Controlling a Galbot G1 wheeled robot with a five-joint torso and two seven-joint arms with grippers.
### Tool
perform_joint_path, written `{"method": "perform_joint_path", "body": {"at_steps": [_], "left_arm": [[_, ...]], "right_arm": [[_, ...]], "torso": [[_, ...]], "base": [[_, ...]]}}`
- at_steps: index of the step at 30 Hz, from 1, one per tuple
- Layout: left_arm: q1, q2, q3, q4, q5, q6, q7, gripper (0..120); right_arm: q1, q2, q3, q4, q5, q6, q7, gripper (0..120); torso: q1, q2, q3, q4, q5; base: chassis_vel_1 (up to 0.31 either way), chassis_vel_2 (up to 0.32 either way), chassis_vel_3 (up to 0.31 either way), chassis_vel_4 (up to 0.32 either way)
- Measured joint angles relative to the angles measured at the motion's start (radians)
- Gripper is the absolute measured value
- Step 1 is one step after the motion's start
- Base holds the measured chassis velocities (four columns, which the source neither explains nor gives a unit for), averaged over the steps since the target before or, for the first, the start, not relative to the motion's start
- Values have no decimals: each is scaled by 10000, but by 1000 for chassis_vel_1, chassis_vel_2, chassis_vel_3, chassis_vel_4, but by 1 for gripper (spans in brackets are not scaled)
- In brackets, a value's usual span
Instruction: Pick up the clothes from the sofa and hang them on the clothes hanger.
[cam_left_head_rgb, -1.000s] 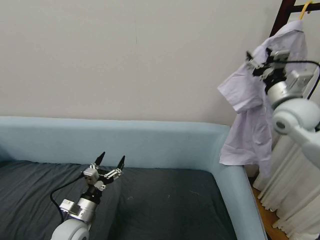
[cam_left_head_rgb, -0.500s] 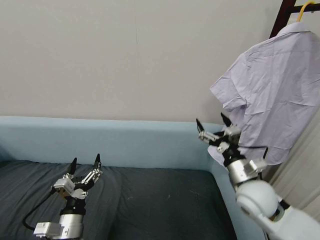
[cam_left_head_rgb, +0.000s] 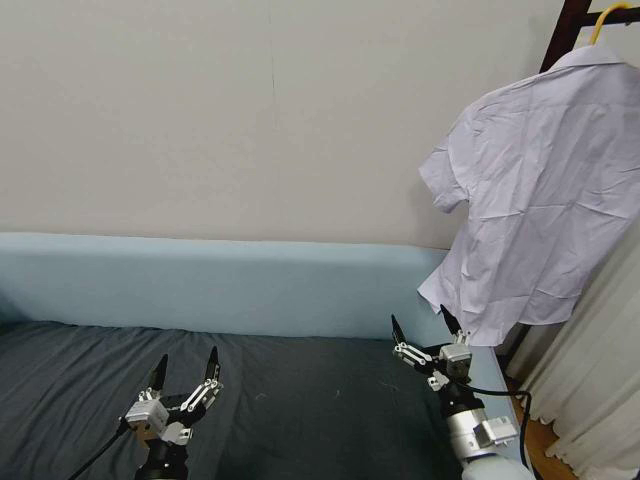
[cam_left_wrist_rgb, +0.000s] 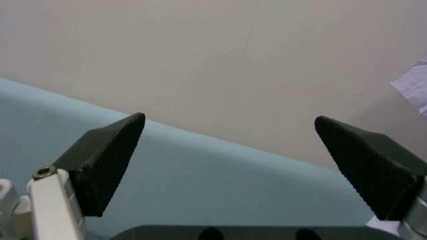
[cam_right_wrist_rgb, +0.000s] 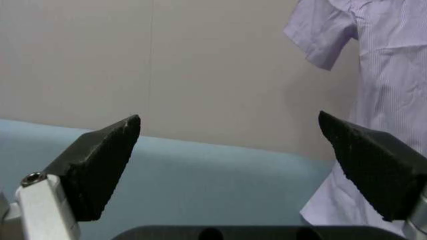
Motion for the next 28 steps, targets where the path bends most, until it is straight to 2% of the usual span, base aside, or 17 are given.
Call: {"method": "perform_joint_path", "body": {"at_steps": [28], "left_arm": [[-21, 24, 10, -16, 13, 58, -18, 100]], "right_arm": [[55, -43, -22, 70, 97, -131, 68, 100]], "torso": [[2, -2, 2, 3, -1]], "base": [[0, 0, 0, 0]]}}
